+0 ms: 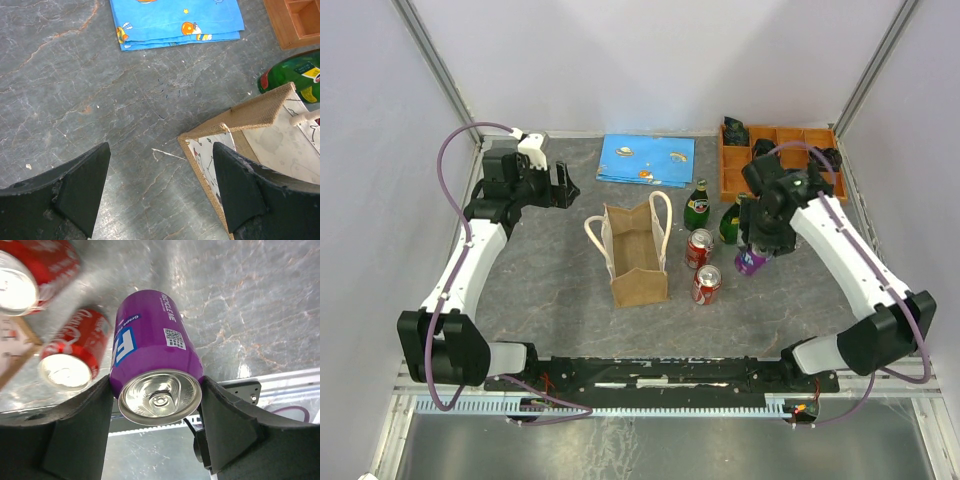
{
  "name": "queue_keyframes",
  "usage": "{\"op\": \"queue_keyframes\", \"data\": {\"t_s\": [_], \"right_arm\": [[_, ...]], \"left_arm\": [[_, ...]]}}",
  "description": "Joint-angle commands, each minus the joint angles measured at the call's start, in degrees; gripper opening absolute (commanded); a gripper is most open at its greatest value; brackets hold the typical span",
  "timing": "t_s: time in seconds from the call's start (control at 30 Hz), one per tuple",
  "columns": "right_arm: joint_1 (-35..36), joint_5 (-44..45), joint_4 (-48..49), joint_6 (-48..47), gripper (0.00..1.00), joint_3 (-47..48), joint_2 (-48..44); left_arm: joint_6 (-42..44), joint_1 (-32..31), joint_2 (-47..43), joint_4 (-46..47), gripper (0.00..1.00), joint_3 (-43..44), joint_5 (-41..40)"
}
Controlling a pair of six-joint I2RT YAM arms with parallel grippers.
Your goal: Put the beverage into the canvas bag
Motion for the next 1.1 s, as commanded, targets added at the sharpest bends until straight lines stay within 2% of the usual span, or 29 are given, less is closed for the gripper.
{"op": "queue_keyframes", "data": {"t_s": [0.0,0.23,0.4,0.5,0.67,0.83,1.07], "right_arm": [[0.41,1.19,-4.47,0.93,0.0,13.88,-3.36],[2.72,-4.01,0.0,-0.77,0.0,34.37,2.17],[7.07,-6.96,9.02,-1.35,0.0,43.78,7.5],[11.41,-7.19,10.41,-2.35,0.0,51.94,14.57],[20.99,-3.91,6.12,-5.96,0.0,67.2,28.6],[27.51,1.23,5.81,-7.79,0.0,66.14,31.99],[31.37,5.36,5.79,-9.31,0.0,60.08,32.76]], "left_arm": [[0.72,-0.16,-1.54,0.65,0.9,0.07,1.91],[0.62,-0.16,-1.27,0.69,0.9,0.01,1.82],[0.41,-0.16,-1.61,0.68,0.89,-0.65,1.53],[0.07,-0.17,-1.94,0.94,0.89,-1.47,1.34],[-0.34,-0.12,-2.76,1.14,0.89,-2.9,1.12],[-0.46,-0.11,-3.82,1.13,0.89,-4.45,1.1],[-0.35,-0.14,-3.96,0.35,0.89,-5.81,1.82]]}}
